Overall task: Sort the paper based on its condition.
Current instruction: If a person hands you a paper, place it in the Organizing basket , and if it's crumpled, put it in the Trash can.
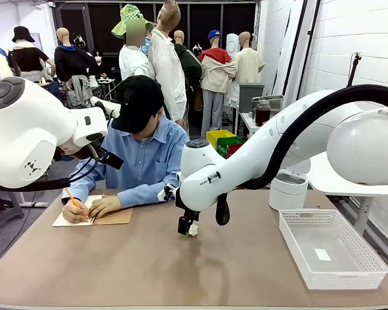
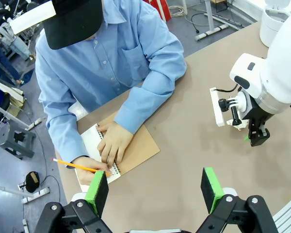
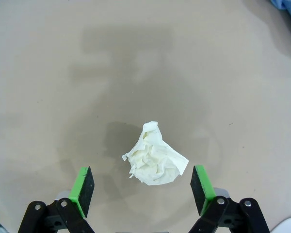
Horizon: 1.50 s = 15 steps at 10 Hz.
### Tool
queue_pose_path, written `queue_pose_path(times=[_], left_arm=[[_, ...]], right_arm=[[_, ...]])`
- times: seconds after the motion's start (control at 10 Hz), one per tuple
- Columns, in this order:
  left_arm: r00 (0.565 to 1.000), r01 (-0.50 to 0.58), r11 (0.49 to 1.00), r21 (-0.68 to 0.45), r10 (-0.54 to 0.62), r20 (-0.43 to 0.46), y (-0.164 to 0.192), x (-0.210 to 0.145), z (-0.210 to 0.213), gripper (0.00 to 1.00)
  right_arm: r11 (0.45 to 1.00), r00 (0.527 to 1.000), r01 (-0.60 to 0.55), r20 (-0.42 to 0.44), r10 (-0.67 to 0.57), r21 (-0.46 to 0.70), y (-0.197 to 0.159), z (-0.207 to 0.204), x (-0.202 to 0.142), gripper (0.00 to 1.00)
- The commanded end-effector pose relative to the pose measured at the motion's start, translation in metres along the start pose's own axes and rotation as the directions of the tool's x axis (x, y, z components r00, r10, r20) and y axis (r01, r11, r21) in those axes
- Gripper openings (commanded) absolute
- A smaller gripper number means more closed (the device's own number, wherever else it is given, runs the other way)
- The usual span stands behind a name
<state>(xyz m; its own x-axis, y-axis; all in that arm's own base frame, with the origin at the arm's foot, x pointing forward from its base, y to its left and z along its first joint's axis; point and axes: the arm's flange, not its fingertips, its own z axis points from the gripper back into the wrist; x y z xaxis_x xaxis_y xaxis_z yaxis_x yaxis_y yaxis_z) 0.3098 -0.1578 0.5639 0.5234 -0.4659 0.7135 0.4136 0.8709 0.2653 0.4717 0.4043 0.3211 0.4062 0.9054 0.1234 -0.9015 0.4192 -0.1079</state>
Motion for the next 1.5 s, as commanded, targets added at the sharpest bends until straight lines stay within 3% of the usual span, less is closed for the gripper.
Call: queue_pose_path(times=[0.0, 0.8, 0.9, 1.0, 1.4], left_arm=[[1.000, 0.014, 1.000, 0.008, -0.014, 0.004, 0.001, 0.000, -0.001, 1.00], [1.000, 0.014, 1.000, 0.008, -0.014, 0.004, 0.001, 0.000, -0.001, 1.00], [1.000, 0.014, 1.000, 0.008, -0.014, 0.004, 0.001, 0.000, -0.001, 1.00], [1.000, 0.014, 1.000, 0.008, -0.014, 0.004, 0.001, 0.000, -0.001, 1.00], [1.000, 0.014, 1.000, 0.008, -0.014, 0.004, 0.001, 0.000, -0.001, 1.00]], right_arm=[[1.000, 0.999, 0.015, -0.028, -0.016, -0.023, -0.003, -0.005, 0.011, 1.00], [0.998, 0.997, 0.055, -0.056, -0.056, -0.024, -0.017, -0.023, 0.013, 1.00], [0.998, 0.997, 0.056, -0.051, -0.057, -0.023, -0.017, -0.022, 0.013, 0.92], [0.998, 0.997, 0.057, -0.046, -0.059, -0.025, -0.017, -0.022, 0.012, 0.78], [0.998, 0.998, 0.063, -0.026, -0.064, -0.019, -0.019, -0.021, 0.014, 0.08]])
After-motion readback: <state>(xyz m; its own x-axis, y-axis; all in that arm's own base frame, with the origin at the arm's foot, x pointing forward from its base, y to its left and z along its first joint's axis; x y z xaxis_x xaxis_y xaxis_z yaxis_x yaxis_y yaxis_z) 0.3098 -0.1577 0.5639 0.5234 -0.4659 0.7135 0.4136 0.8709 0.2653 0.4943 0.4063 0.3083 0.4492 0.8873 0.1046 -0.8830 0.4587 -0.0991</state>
